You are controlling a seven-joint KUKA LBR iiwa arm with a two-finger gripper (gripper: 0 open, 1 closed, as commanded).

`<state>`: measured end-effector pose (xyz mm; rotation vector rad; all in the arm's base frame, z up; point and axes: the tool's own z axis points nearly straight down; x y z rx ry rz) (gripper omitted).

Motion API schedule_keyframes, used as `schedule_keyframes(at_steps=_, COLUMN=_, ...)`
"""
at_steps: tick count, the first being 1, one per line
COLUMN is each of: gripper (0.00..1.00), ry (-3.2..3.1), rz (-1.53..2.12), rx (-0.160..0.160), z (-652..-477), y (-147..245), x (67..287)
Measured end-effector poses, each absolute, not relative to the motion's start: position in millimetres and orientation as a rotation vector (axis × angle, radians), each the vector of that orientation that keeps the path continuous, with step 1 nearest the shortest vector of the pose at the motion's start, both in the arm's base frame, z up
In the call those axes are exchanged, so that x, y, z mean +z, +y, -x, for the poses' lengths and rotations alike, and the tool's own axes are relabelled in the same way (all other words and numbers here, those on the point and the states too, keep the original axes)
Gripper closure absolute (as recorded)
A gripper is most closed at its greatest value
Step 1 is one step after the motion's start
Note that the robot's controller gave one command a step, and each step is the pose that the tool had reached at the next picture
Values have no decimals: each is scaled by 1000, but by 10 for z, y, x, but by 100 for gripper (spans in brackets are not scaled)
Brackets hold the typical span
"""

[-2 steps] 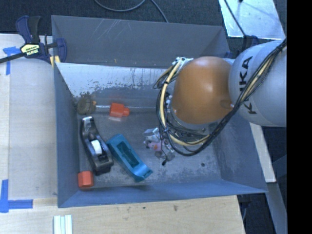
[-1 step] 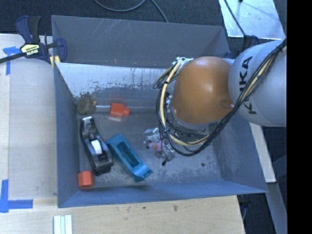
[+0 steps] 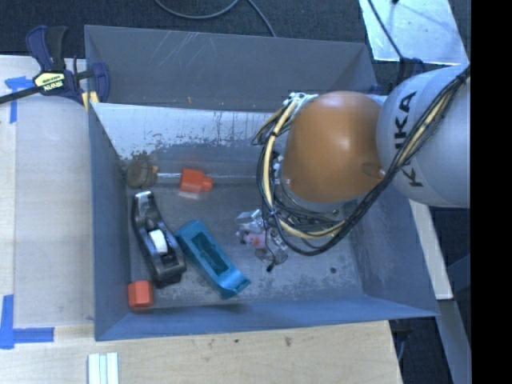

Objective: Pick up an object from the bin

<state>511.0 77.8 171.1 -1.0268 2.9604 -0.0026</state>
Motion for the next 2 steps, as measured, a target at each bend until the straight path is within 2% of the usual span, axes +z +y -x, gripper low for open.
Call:
schedule_keyframes(at_steps=1, gripper=100, ry=2859, rz=1250, rx=-10, z=-5233, y=787, x=1955)
schedule_keyframes(at_steps=2, gripper=100, ry=2859, rz=1295, rx=1, z=-5115, y=688, x=2265)
